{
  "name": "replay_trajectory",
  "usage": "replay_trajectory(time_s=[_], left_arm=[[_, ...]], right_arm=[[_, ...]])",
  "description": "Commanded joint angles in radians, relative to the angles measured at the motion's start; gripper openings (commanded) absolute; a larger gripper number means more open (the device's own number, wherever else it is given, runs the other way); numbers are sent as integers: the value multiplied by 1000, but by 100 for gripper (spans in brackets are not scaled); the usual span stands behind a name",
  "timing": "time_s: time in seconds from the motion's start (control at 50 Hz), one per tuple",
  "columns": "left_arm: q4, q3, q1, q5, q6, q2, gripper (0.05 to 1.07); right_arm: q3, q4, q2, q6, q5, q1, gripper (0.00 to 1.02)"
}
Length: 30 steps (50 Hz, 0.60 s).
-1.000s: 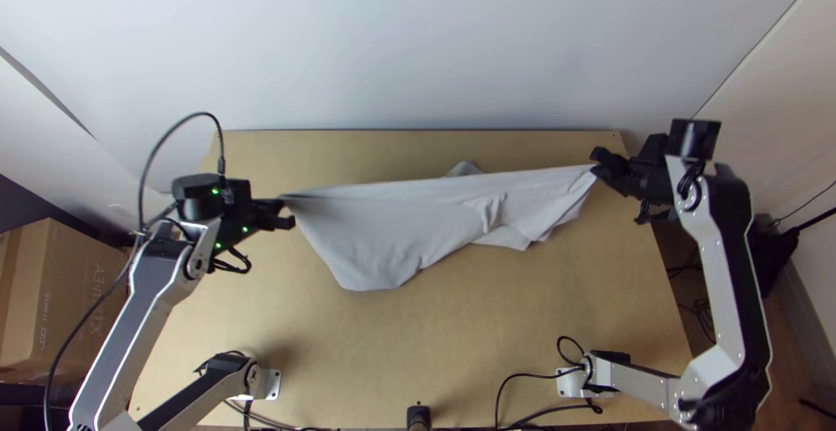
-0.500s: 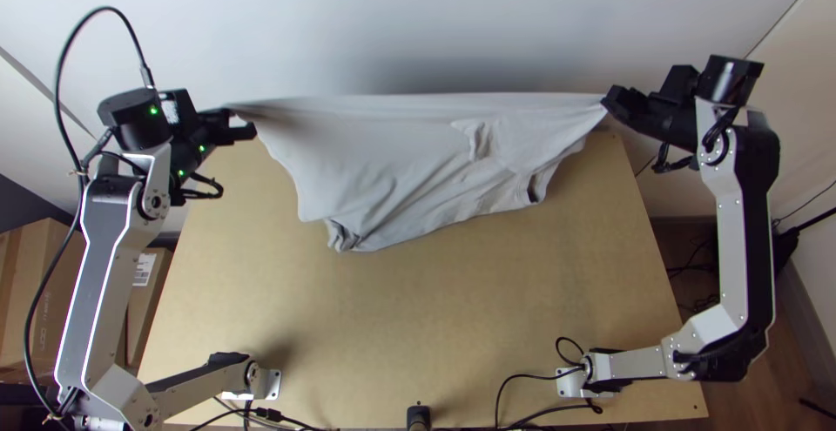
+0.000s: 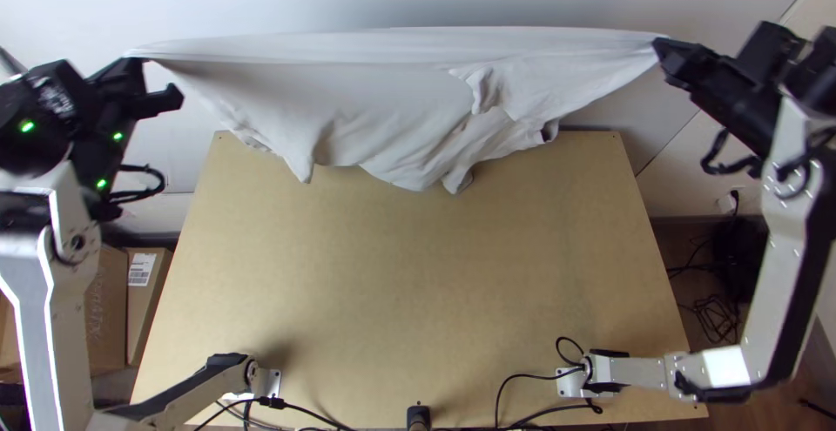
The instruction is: Fold the t-shirt
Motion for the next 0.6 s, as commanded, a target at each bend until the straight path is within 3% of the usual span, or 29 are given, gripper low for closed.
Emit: replay_trajectory(time_s=[0.0, 0.32, 0.58], left_arm=[[27, 23, 48, -66, 7, -141, 8], [-56, -150, 8, -29, -58, -560, 8], [-212, -146, 5, 30, -101, -648, 8]], right_arm=[[-17, 47, -166, -26, 59, -19, 2], [-118, 58, -527, -52, 50, 45, 2], [-104, 1, -566, -36, 50, 63, 2]])
